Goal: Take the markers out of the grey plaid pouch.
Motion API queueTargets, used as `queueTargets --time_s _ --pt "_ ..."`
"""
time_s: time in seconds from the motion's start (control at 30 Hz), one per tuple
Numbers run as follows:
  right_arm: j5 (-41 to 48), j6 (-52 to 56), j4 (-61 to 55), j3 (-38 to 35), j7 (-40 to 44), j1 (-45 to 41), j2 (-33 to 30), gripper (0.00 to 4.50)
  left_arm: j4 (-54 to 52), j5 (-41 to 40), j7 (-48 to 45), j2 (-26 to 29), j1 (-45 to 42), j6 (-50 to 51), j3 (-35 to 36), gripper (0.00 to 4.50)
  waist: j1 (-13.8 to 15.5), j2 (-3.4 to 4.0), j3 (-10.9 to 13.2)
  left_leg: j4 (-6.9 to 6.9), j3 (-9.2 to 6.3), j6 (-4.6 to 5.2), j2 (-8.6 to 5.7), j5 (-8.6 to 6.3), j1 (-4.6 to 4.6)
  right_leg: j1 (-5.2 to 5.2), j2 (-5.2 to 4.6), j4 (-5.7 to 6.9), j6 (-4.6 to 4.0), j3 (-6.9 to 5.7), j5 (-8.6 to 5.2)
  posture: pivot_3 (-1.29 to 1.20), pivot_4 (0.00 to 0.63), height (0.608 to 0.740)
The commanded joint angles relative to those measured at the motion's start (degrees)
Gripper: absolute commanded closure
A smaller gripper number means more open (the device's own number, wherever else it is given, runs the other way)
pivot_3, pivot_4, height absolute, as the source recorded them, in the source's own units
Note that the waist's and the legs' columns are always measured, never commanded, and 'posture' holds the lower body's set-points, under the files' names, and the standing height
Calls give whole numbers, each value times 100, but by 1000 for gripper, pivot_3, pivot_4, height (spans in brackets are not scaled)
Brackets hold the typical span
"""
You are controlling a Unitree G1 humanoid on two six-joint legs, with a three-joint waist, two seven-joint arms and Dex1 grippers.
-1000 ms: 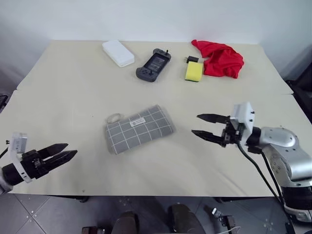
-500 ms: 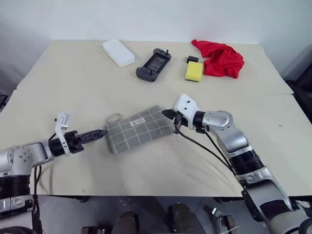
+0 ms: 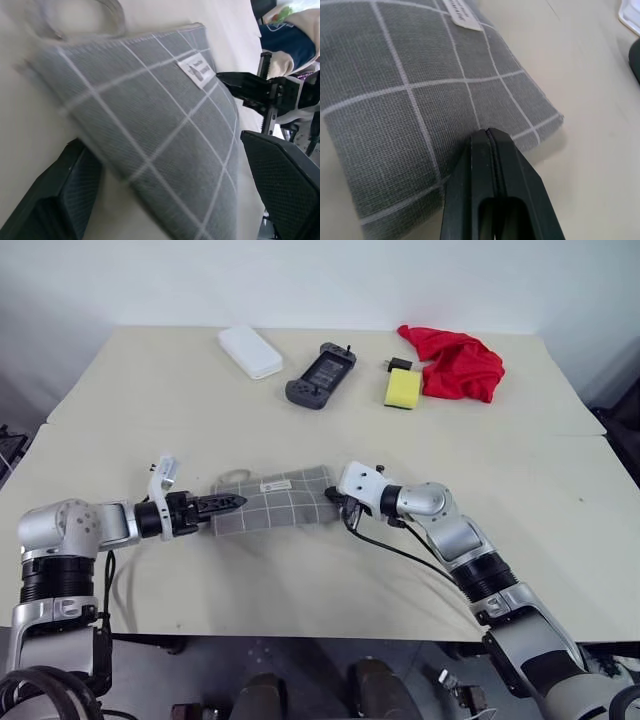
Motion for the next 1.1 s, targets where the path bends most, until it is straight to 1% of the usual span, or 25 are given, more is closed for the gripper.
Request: queueTargets --time_s 0.03,0.13,0.27,0.37,0.47,0.6,0.7,0.8,0.97,1.07,1.1 --pt "-109 -167 72 31 56 35 -34 4479 375 261 -90 -108 -123 176 -410 0 3 1 -1 0 -2 1 -2 0 0 1 -1 0 0 -3 0 0 150 740" --pt "-165 -292 82 4 88 75 -111 4479 731 389 -250 -84 -384 140 -473 0 6 4 -2 1 -10 3 -6 2 -1 6 -5 0 0 -12 0 0 150 740" --pt "-210 -570 53 -12 146 157 -229 4479 1306 721 -570 141 -688 -160 -677 0 5 4 -2 4 -25 5 -12 4 0 15 -10 -4 0 -26 0 0 150 740" --pt "-214 -838 61 -28 184 213 -320 4479 1796 860 -674 201 -987 -259 -711 0 -3 4 -2 5 -41 2 -14 7 1 28 -12 -9 0 -43 0 0 150 740" --pt "-232 -1127 134 -34 220 223 -380 4479 2263 1014 -848 83 -1273 -463 -810 0 -1 4 -2 5 -61 0 -16 16 1 36 -13 -10 0 -59 0 0 150 740" --pt "-238 -1362 173 -29 287 251 -433 4479 2868 1223 -905 -217 -1678 -767 -802 0 5 4 -2 4 -75 -4 -23 27 2 42 -17 -7 0 -69 0 0 150 740" --pt "-303 -1487 214 -11 302 265 -480 4479 3070 1415 -1112 -352 -1809 -945 -922 0 15 4 -2 2 -83 0 -37 33 2 45 -27 -6 3 -75 2 0 150 740" --pt "-339 -1563 250 -33 296 275 -530 4500 2972 1505 -1469 -405 -1821 -908 -1095 579 23 3 -2 -3 -86 6 -49 37 2 48 -31 -10 7 -76 4 0 150 740" --pt "-327 -1511 206 -128 236 311 -600 4500 2498 1517 -1822 -378 -1657 -699 -1216 2049 20 3 -2 -28 -88 15 -65 44 -1 45 -36 -26 12 -78 6 0 150 740" --pt "11 -1174 -143 -330 336 336 -537 4500 1680 1233 -1883 -393 -1361 -218 -1163 2938 23 4 -1 -34 -93 15 -65 44 -6 43 -43 -34 12 -80 6 0 150 740" --pt "189 -938 -347 -417 383 328 -466 4500 1373 1153 -1836 -418 -1239 -69 -1130 2938 29 4 1 -35 -95 15 -65 44 -9 43 -47 -37 12 -80 6 0 150 740"
